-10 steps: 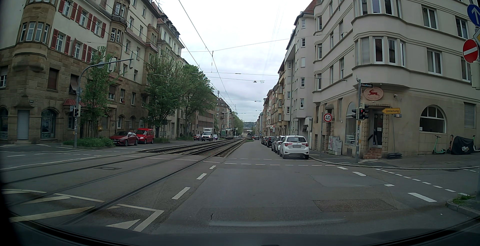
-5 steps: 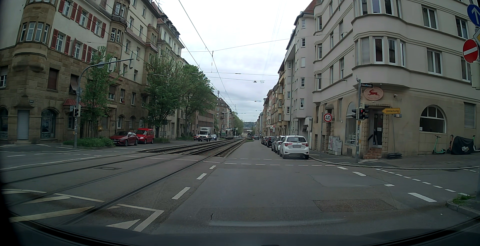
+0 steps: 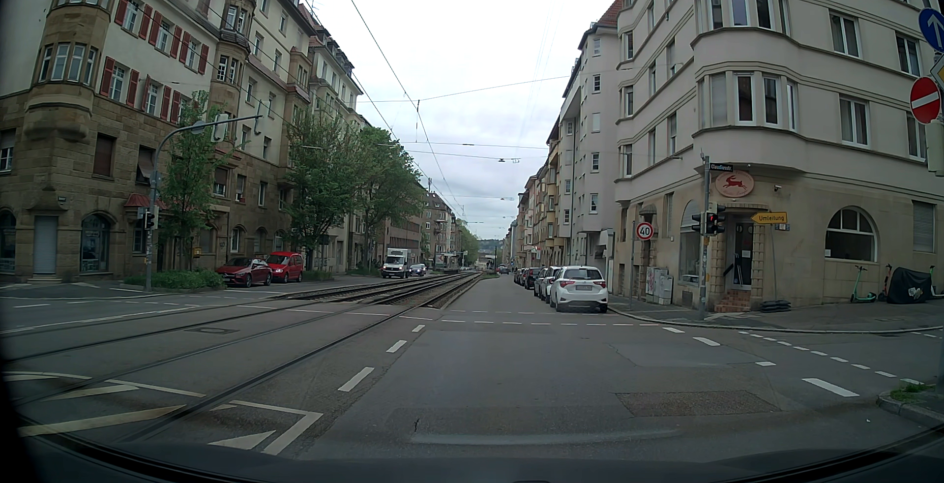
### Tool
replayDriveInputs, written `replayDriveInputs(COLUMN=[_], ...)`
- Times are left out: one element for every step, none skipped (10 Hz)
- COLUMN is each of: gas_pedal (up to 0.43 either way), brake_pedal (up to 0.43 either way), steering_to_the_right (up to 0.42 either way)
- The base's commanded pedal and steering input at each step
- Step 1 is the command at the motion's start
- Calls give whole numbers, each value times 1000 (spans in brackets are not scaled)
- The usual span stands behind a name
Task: Follow the waypoints while adhering to traffic rules and regulations
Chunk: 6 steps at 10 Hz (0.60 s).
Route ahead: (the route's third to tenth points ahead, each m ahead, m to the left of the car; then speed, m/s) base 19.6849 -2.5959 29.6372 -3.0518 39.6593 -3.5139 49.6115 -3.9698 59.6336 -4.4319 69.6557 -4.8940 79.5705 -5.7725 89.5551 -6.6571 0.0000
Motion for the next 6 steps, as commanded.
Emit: replayDriveInputs(gas_pedal=[0,0,0,0,0,0], brake_pedal=[287,287,287,287,287,287], steering_to_the_right=[-12,-12,-12,-12,-12,-12])
